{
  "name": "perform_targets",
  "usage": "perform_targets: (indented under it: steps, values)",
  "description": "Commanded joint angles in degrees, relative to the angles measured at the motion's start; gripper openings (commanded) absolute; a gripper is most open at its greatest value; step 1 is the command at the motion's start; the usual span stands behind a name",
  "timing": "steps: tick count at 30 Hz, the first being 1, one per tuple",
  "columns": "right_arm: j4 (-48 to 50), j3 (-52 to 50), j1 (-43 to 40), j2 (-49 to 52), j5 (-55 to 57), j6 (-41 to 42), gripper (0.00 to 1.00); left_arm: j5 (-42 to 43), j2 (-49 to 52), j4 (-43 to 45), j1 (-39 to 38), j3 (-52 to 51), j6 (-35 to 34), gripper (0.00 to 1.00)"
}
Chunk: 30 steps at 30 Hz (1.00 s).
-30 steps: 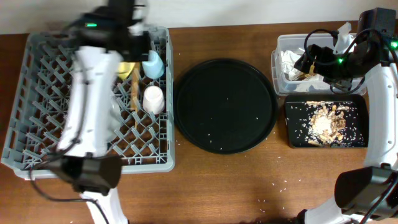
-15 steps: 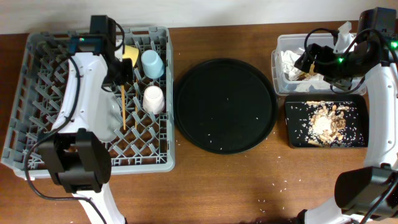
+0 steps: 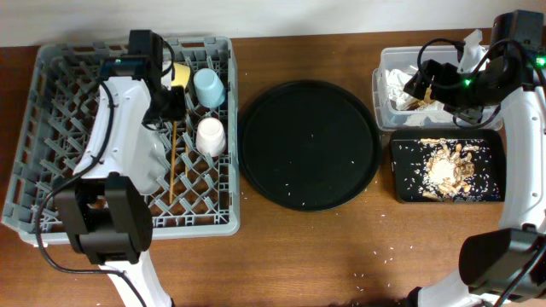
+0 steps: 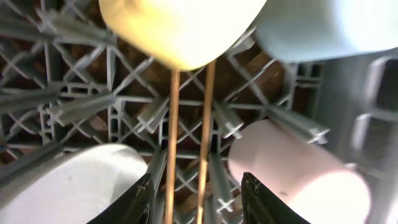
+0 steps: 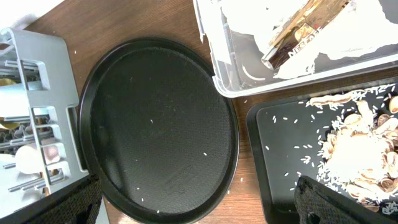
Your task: Sort waste into correct bins and load items into the dishwasher rack
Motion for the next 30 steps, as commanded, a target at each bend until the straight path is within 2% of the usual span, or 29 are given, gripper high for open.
perform_targets:
  steps: [1, 5, 8, 9, 11, 14, 15, 16, 22, 27, 30]
  values:
    - [0.15, -0.04, 0.31, 0.2, 0.48, -0.44, 1.0, 5.09, -0.42, -1.09, -0.5, 7.17, 0.28, 0.44]
    - [0.15, -0.04, 0.31, 0.2, 0.46, -0.42, 1.0, 8.0, -0.44, -2.4, -3.41, 12.9, 0.39, 0.44]
    - [0.15, -0.04, 0.31, 0.2, 0.26, -0.44, 1.0, 7.98, -0.44, -2.43, -6.25, 15.04, 0.74, 0.48]
    - [0.15, -0.04, 0.31, 0.2, 0.11, -0.44, 1.0, 7.98, -0.44, -2.36, -7.43, 15.72, 0.74, 0.52]
    - [0.11, 0.04, 0.31, 0.17, 0.0, -0.44, 1.0, 7.96, -0.44, -2.01, -9.57, 17.05, 0.72, 0.74]
    - [-1.49, 1.14, 0.31, -0.39, -0.35, -0.66, 1.0, 7.96, -0.44, -1.42, -11.34, 17.79, 0.72, 0.86]
    - [-2.43, 2.1, 0.31, -0.76, -0.35, -1.44, 1.0, 7.93, -0.44, -1.44, -11.67, 17.79, 0.72, 0.96]
    - [-3.23, 2.99, 0.31, -1.22, -0.35, -2.23, 1.0, 7.93, -0.44, -1.46, -11.96, 17.77, 0.72, 0.99]
    - [-8.09, 10.25, 0.31, -7.08, 0.74, -3.91, 1.0, 7.5, -0.44, -1.51, -12.17, 17.77, 0.72, 0.99]
    - [-8.83, 11.91, 0.31, -13.7, 0.5, -4.02, 0.99, 7.5, -0.44, -1.53, -12.17, 17.75, 0.72, 0.99]
    - [-11.67, 11.89, 0.31, -20.17, 0.52, -9.03, 0.99, 7.5, -0.44, -1.53, -12.17, 17.75, 0.72, 0.99]
